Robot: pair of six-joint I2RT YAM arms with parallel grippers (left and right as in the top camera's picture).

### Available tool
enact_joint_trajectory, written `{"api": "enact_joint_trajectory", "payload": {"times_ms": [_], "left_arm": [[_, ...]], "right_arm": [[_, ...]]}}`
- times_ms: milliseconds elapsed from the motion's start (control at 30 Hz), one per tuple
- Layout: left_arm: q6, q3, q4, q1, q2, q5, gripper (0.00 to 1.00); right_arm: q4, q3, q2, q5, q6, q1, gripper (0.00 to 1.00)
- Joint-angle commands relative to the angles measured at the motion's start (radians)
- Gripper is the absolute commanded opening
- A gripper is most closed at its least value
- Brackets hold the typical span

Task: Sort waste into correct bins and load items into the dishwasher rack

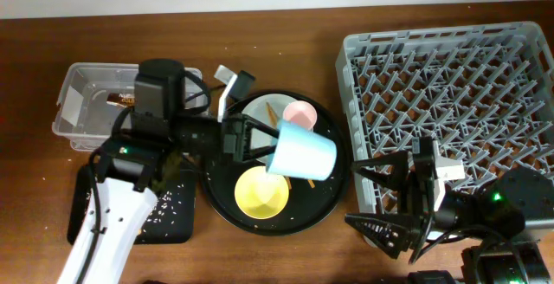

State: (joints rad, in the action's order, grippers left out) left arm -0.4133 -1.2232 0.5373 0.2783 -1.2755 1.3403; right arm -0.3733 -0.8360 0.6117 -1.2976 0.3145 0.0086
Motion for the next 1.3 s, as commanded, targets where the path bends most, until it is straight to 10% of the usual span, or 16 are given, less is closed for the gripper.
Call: {"api": "enact_joint_trajectory", "payload": {"times_ms": [0,700,1000,1100,1267], "left_arm": [[0.019,-0.011,-0.011,0.062,-0.001,0.005,0.0],[-0.028,-0.011,-0.084,0.197,-0.001,-0.204,0.0],[-0.045,-0.011,-0.117,0.252,-0.001,-0.204,0.0],[-0.034,-0.011,-0.082,0.252,-0.001,-0.213,0.22],[0.026,-0.011,0.085,0.251,-0.001,-0.444,0.23]], "right_arm": [[0.004,-0.019,0.008,-0.026,-0.048,-0.002,0.98],[0.075,-0.019,0.13,-0.106,-0.057,0.024,0.97],[0.121,-0.019,0.136,-0.081,-0.101,0.058,0.63],[0.121,-0.019,0.136,-0.001,-0.101,0.057,0.6],[0.125,-0.02,0.136,0.042,-0.097,0.057,0.6]]}}
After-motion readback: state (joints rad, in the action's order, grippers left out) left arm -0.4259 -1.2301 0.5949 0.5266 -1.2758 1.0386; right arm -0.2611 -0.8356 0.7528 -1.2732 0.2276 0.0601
